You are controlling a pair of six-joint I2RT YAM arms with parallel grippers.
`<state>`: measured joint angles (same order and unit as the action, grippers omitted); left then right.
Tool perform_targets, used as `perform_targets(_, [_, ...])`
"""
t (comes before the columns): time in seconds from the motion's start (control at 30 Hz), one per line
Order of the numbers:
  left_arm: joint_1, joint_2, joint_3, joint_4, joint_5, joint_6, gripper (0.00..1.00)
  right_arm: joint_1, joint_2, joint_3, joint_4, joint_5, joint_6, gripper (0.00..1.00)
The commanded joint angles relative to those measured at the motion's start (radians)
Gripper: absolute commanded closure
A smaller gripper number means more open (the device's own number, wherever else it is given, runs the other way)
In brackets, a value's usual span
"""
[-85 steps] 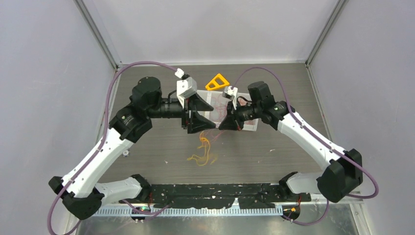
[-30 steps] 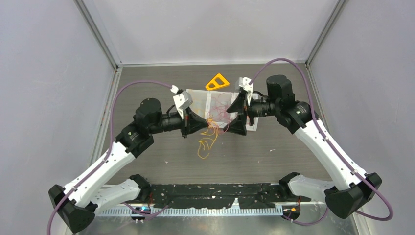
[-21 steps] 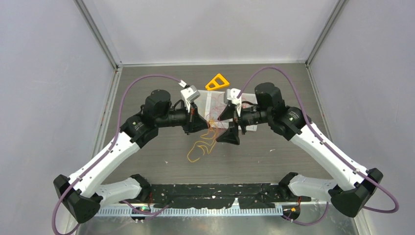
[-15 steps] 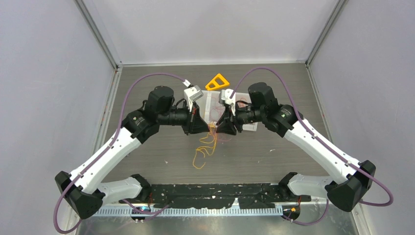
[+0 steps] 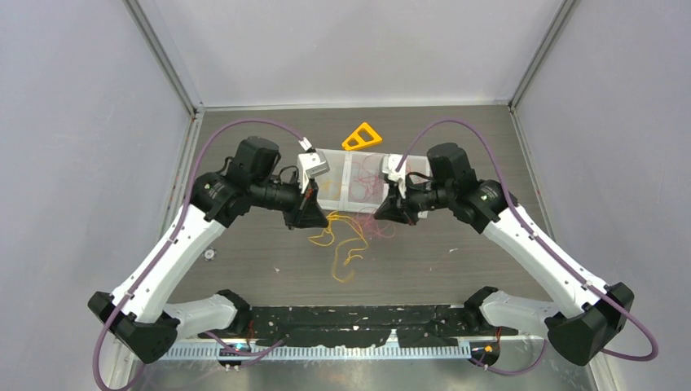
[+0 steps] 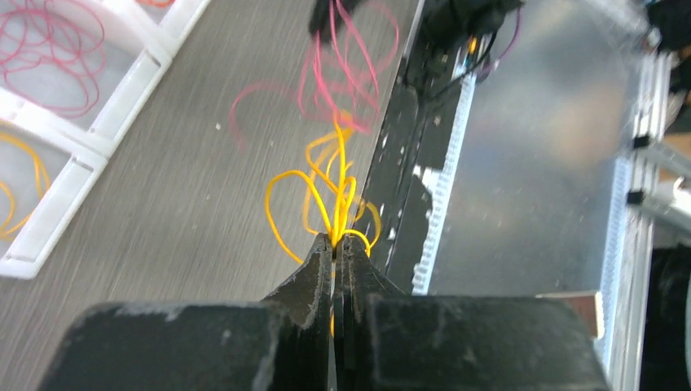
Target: Untangle the cables
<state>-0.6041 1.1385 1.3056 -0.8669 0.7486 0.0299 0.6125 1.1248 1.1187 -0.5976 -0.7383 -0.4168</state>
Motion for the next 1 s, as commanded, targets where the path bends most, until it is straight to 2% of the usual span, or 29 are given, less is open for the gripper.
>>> perform_targets(0.0, [0.012,0.023,0.068,-0.31,-0.026,0.259,1.0,-0.085,-0.051,-0.009,-0.072,-0.021,-0.069,0.95])
perform_targets(0.1, [0.017,0.029,0.053,-0.379,-0.051,0.322,1.0,-0.127,-0.062,-0.021,-0.104,-0.044,-0.091,0.95])
perform_targets(0.3, [0.04,0.013,0.05,-0.32,-0.007,0.273,1.0,-0.129,-0.057,-0.043,-0.112,-0.038,-0.113,0.95])
perform_targets(0.57, [0.333,-0.063,0.122,-0.169,0.227,0.194,1.0,-0.224,-0.033,-0.165,-0.267,0.059,-0.323,0.95])
perform_targets(0.77, [0.413,-0.099,0.121,0.028,0.314,-0.069,1.0,-0.248,0.004,-0.251,-0.309,0.137,-0.466,0.95])
perform_targets(0.97, [0.474,-0.135,0.047,0.274,0.365,-0.33,1.0,-0.251,0.009,-0.326,-0.295,0.177,-0.528,0.95])
